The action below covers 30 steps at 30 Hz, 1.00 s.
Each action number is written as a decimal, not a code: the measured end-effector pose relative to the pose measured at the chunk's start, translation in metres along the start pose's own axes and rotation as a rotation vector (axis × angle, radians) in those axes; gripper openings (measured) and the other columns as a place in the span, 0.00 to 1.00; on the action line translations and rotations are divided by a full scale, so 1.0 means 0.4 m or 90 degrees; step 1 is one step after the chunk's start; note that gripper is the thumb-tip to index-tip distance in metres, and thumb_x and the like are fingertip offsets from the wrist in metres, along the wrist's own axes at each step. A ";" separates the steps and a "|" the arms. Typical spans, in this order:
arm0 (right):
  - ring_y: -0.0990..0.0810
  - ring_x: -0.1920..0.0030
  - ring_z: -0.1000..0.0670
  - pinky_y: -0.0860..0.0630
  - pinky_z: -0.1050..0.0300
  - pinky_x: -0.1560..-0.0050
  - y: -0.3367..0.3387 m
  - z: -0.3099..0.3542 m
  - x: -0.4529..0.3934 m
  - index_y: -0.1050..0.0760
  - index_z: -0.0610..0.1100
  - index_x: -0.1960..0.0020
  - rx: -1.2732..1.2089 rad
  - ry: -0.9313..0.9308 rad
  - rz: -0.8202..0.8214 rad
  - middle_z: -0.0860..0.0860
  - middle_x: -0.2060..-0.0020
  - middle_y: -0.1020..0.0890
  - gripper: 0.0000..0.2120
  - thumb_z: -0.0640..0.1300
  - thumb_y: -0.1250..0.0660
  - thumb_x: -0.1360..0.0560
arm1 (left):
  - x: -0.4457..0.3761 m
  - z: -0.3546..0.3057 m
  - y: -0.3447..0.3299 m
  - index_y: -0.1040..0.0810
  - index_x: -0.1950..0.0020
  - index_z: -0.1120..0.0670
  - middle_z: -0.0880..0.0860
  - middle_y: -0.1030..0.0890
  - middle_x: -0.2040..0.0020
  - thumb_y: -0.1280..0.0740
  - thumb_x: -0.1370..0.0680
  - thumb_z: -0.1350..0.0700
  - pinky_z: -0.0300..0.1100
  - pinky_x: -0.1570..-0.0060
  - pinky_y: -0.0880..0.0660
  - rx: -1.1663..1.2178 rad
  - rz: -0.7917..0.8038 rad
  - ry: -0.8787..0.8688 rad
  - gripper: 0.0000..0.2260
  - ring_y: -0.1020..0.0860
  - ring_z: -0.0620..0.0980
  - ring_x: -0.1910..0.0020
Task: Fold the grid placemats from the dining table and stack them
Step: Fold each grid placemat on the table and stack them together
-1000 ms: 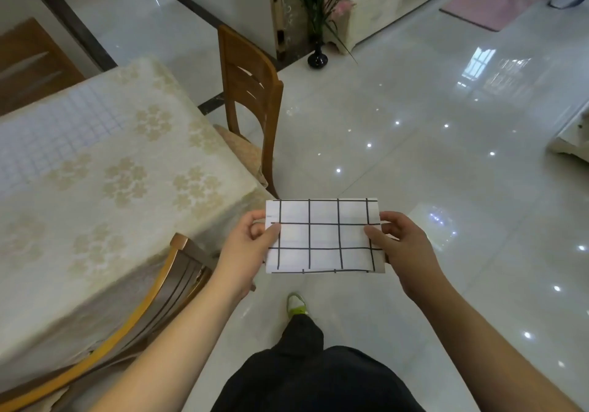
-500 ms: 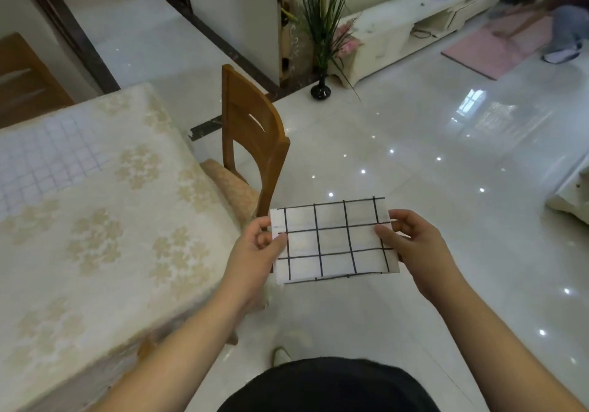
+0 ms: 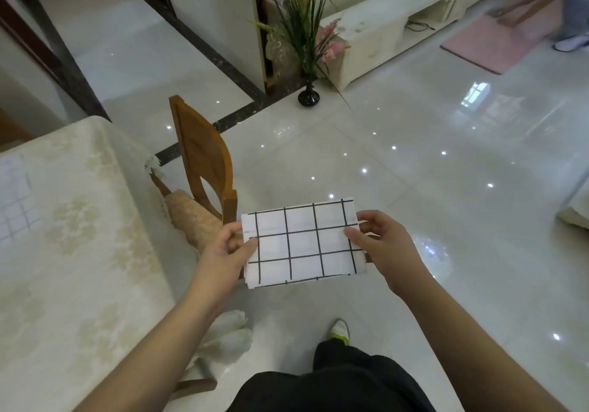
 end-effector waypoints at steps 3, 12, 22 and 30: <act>0.18 0.58 0.45 0.20 0.39 0.54 0.045 0.038 -0.104 0.22 0.46 0.46 -0.004 -0.014 0.033 0.47 0.59 0.18 0.10 0.41 0.27 0.26 | -0.067 -0.039 -0.057 0.23 0.38 0.48 0.56 0.16 0.58 0.33 0.21 0.60 0.52 0.63 0.19 -0.014 -0.033 0.014 0.13 0.17 0.57 0.62; 0.18 0.57 0.47 0.19 0.46 0.52 0.067 0.131 -0.349 0.22 0.43 0.45 -0.059 -0.035 0.102 0.44 0.58 0.19 0.09 0.39 0.29 0.25 | -0.234 -0.159 -0.132 0.22 0.39 0.51 0.50 0.14 0.54 0.32 0.21 0.60 0.38 0.57 0.21 0.042 -0.104 -0.009 0.12 0.16 0.46 0.55; 0.17 0.59 0.50 0.18 0.54 0.57 -0.104 0.268 -0.688 0.22 0.42 0.45 -0.044 -0.033 0.157 0.46 0.59 0.19 0.08 0.38 0.31 0.24 | -0.548 -0.271 -0.045 0.23 0.39 0.50 0.53 0.14 0.53 0.33 0.21 0.58 0.51 0.53 0.19 0.074 -0.131 -0.001 0.11 0.15 0.54 0.54; 0.18 0.58 0.49 0.19 0.53 0.58 -0.225 0.377 -0.898 0.21 0.42 0.46 0.001 -0.029 0.191 0.43 0.59 0.21 0.08 0.37 0.31 0.24 | -0.759 -0.370 0.026 0.23 0.39 0.50 0.50 0.15 0.58 0.33 0.21 0.58 0.42 0.63 0.20 0.094 -0.147 0.011 0.11 0.15 0.49 0.59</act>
Point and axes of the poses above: each hand's wrist, its own x-axis away from the middle knuckle, its own y-axis out of the back of the hand, z = x × y, the point moved 8 cm from there along -x, towards the middle knuckle
